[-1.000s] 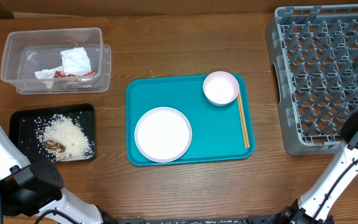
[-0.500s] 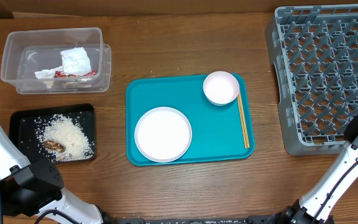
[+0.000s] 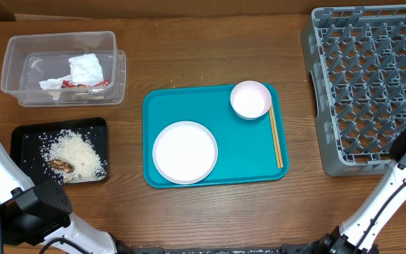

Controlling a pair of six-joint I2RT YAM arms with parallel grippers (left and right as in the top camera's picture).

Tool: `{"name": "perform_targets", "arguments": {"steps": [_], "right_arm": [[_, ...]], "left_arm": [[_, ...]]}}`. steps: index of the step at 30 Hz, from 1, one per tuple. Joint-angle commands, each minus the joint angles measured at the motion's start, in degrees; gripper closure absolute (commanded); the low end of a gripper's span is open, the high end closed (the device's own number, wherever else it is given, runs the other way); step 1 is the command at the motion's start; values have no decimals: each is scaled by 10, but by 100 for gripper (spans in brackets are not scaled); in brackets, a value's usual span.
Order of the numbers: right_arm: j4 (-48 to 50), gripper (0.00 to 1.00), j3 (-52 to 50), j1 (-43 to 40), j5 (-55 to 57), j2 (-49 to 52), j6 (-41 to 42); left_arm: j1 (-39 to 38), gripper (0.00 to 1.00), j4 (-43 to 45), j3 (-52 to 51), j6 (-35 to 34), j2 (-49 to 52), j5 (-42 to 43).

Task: Sort waste into correct bins and load items into the dishwasher
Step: 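Return the right gripper to the pink bowl on the teal tray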

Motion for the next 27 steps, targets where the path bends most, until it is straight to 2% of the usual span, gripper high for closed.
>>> {"name": "perform_targets", "arguments": {"steps": [1,7,9,13,15,16,17,18,20,22,24,27], "right_arm": [[-11,96,-2,-1,76,-14,35],[-22,96,-2,-1,40,-64,57],[-24,96,-2,-1,-14,-91,57],[-26,95,-2,-1,-212,-150,57],[-26,86,-2,-1,-349,-175,56],[-26,58,-2,1,-429,-185,48],[-26,42,-2,3,-487,-190,39],[-30,32,-2,8,-565,-195,21],[-50,27,-2,23,-677,-196,-14],[-102,26,-3,49,-732,-196,-56],[-175,26,-4,87,-707,-196,-120],[-269,26,-5,158,-584,-193,-182]], "left_arm": [[-1,0,0,-1,-6,3,-12],[-1,0,0,-1,-6,3,-12],[-1,0,0,-1,-6,3,-12],[-1,0,0,-1,-6,3,-12],[-1,0,0,-1,-6,3,-12],[-1,0,0,-1,-6,3,-12],[-1,0,0,-1,-6,3,-12],[-1,0,0,-1,-6,3,-12],[-1,0,0,-1,-6,3,-12],[-1,0,0,-1,-6,3,-12],[-1,0,0,-1,-6,3,-12],[-1,0,0,-1,-6,3,-12]]}}
